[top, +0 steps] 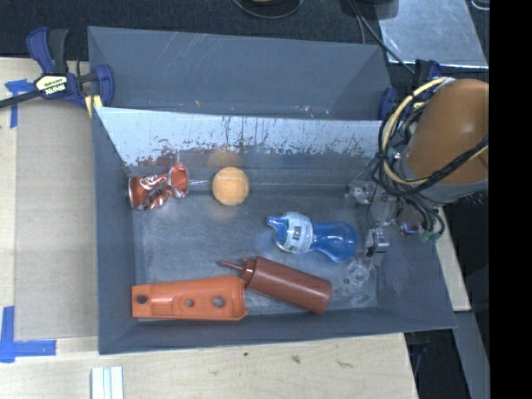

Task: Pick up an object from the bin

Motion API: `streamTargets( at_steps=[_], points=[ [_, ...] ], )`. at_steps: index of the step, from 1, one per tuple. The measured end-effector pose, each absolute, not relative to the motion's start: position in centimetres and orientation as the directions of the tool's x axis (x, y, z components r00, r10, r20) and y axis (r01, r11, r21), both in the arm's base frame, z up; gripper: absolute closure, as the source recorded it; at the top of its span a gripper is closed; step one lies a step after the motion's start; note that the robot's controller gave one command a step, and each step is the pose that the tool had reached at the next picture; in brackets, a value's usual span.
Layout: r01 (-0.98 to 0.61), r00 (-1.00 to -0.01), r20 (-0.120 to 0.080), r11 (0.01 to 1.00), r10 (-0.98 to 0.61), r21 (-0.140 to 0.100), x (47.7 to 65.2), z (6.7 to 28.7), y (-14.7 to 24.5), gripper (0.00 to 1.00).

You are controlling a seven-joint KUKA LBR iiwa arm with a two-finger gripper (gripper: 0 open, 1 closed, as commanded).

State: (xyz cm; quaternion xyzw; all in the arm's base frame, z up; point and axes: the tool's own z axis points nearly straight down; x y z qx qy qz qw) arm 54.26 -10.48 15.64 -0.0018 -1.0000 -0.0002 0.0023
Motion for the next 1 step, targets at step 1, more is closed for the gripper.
streamTargets(
  at_steps=[1],
  points=[
    [0.000, -1.000, -0.004, 1.000, 0.000, -0.001, 54.43, 16.13, -10.43, 0.00]
  ],
)
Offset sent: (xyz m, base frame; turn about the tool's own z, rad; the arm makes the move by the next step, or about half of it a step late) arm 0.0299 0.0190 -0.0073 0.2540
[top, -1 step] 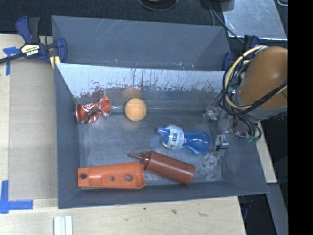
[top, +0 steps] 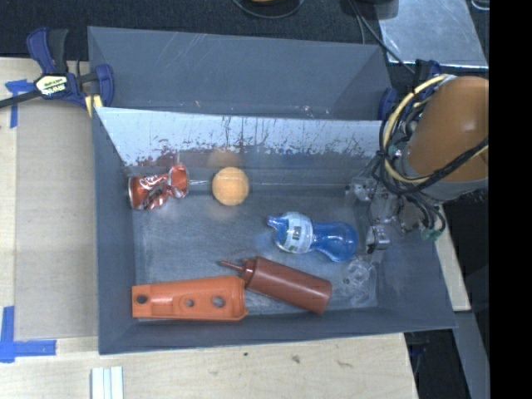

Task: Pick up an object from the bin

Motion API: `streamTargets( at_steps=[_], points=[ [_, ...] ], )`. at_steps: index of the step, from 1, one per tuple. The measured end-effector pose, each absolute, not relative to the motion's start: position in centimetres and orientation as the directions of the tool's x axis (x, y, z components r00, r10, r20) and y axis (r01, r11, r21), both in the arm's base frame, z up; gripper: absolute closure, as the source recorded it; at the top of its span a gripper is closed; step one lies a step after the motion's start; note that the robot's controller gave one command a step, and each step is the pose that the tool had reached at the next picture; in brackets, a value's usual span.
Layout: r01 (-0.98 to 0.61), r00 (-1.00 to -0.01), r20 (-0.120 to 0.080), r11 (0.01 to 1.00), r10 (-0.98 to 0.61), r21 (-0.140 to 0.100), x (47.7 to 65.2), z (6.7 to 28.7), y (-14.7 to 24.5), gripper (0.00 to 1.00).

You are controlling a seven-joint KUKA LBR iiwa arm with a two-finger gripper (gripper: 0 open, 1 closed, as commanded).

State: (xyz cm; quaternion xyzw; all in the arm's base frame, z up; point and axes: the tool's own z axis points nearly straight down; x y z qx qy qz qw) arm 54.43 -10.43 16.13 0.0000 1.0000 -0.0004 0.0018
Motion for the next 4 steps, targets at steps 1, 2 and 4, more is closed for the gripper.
streamTargets(
  at_steps=[1, 2, 4],
  points=[
    [0.253, -0.967, -0.001, 0.967, 0.253, 0.000, 57.4, 14.9, -8.6, 0.00],
    [0.173, -0.985, -0.006, 0.985, 0.173, -0.001, 57.6, 14.6, -8.9, 0.00],
    [0.080, -0.997, -0.009, 0.997, 0.080, -0.002, 57.7, 7.0, -8.9, 0.00]
  ],
)
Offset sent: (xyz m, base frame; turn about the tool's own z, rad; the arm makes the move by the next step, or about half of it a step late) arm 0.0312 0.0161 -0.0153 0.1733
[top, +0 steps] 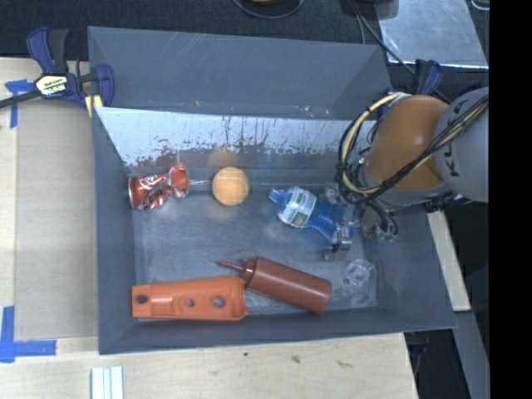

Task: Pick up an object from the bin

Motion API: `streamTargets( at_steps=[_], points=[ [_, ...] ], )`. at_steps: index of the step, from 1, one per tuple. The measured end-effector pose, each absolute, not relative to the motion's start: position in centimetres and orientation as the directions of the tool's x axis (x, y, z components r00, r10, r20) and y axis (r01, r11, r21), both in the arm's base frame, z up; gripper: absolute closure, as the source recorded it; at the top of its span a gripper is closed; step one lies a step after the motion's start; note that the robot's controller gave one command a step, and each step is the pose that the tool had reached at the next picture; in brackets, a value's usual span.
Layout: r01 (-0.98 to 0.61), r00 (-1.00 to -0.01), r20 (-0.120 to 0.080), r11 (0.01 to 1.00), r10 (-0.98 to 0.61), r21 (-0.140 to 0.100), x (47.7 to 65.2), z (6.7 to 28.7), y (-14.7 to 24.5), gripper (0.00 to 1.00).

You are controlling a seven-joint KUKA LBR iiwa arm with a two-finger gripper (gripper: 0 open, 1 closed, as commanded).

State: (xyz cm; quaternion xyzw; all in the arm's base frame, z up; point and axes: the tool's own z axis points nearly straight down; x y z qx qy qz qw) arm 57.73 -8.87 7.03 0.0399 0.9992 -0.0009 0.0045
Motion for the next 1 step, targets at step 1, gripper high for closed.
streamTargets(
  at_steps=[1],
  points=[
    [0.307, -0.952, -0.001, 0.952, 0.307, 0.000, 57.32, 6.97, -7.95, 1.00]
  ],
)
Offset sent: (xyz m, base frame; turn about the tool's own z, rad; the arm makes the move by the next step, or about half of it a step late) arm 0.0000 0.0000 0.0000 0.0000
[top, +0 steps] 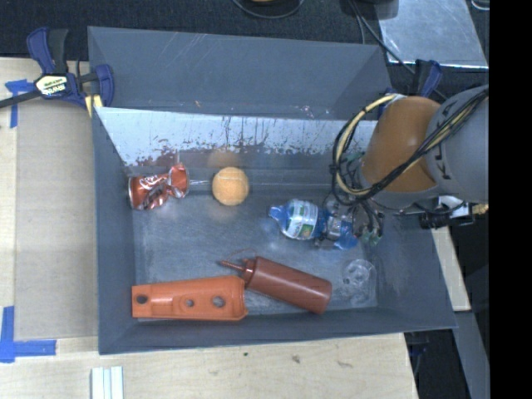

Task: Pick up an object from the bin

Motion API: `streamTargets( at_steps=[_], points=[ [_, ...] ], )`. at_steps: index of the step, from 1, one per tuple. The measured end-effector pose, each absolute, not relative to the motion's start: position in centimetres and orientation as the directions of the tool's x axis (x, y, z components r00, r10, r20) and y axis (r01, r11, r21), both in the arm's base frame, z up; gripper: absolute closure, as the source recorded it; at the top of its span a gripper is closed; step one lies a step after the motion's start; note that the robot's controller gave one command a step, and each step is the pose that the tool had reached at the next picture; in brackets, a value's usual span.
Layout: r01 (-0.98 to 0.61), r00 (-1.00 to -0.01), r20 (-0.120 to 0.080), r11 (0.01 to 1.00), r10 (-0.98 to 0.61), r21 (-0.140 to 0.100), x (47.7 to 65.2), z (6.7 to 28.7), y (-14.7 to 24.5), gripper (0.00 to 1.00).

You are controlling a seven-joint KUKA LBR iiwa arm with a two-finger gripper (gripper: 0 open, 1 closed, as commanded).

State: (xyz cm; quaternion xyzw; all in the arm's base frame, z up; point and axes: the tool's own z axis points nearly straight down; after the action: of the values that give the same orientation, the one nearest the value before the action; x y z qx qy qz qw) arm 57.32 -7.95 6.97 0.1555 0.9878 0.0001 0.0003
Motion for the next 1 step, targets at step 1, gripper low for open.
streamTargets(
  at_steps=[1],
  points=[
    [0.307, -0.952, -0.001, 0.952, 0.307, 0.000, 57.32, 6.98, -7.96, 1.00]
  ],
)
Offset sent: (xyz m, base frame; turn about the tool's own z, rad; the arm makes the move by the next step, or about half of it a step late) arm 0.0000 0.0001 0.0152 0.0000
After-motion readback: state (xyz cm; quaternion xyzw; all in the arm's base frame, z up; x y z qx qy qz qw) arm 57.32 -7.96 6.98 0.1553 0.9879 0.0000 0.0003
